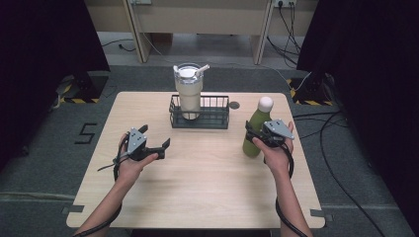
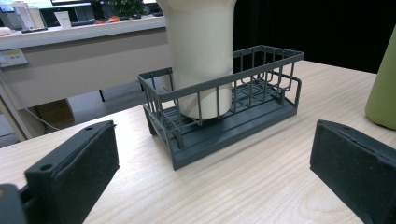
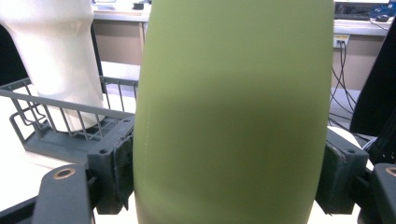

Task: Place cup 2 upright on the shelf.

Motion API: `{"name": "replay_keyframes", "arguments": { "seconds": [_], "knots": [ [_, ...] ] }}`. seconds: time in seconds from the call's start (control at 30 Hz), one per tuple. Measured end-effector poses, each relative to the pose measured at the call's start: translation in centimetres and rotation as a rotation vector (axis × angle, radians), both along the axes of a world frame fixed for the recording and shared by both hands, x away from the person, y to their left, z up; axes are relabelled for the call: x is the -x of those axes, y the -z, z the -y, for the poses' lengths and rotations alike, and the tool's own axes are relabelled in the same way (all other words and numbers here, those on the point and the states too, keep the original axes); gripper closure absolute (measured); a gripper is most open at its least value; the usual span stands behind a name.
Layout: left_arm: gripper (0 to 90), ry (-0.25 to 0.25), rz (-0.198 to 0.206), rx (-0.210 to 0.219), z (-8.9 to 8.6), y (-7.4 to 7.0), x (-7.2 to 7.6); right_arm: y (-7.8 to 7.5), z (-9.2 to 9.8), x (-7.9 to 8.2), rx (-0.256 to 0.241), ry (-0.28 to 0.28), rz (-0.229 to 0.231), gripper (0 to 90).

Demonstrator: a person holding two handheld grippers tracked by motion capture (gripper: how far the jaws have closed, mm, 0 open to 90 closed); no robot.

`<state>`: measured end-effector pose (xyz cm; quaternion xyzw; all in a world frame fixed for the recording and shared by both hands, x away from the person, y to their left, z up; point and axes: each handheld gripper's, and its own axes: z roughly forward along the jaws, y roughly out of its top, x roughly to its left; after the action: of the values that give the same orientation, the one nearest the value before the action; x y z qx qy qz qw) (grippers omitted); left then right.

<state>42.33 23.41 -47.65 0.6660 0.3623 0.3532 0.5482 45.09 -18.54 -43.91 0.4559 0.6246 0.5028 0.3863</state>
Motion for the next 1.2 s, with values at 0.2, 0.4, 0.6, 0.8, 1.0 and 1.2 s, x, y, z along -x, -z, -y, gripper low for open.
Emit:
{"name": "replay_keyframes", "arguments": {
  "seconds": [0.2,0.4,0.6,0.8,1.0,1.2],
  "knots": [
    [0.4,0.0,0.002,0.002,0.0,-0.1,0.0,-0.9,-0.3,0.1,0.002,-0.005,0.017,22.7],
    [0.4,-0.002,0.0,0.004,0.0,0.0,0.0,-1.7,-0.7,0.2,-0.005,-0.013,0.032,22.7],
    [0.5,-0.005,-0.002,0.006,-0.1,0.0,0.0,-2.2,-0.9,0.2,-0.014,-0.012,0.043,22.8],
    [0.5,-0.006,-0.002,0.007,-0.1,0.0,0.0,-2.7,-1.2,0.2,-0.025,-0.011,0.059,22.8],
    [0.5,-0.007,-0.002,0.007,-0.1,0.0,0.0,-3.4,-1.5,0.1,-0.031,-0.016,0.072,22.8],
    [0.6,-0.007,-0.002,0.008,-0.1,0.0,0.0,-4.0,-1.9,-0.1,-0.029,-0.02,0.084,22.8]
  ]
}}
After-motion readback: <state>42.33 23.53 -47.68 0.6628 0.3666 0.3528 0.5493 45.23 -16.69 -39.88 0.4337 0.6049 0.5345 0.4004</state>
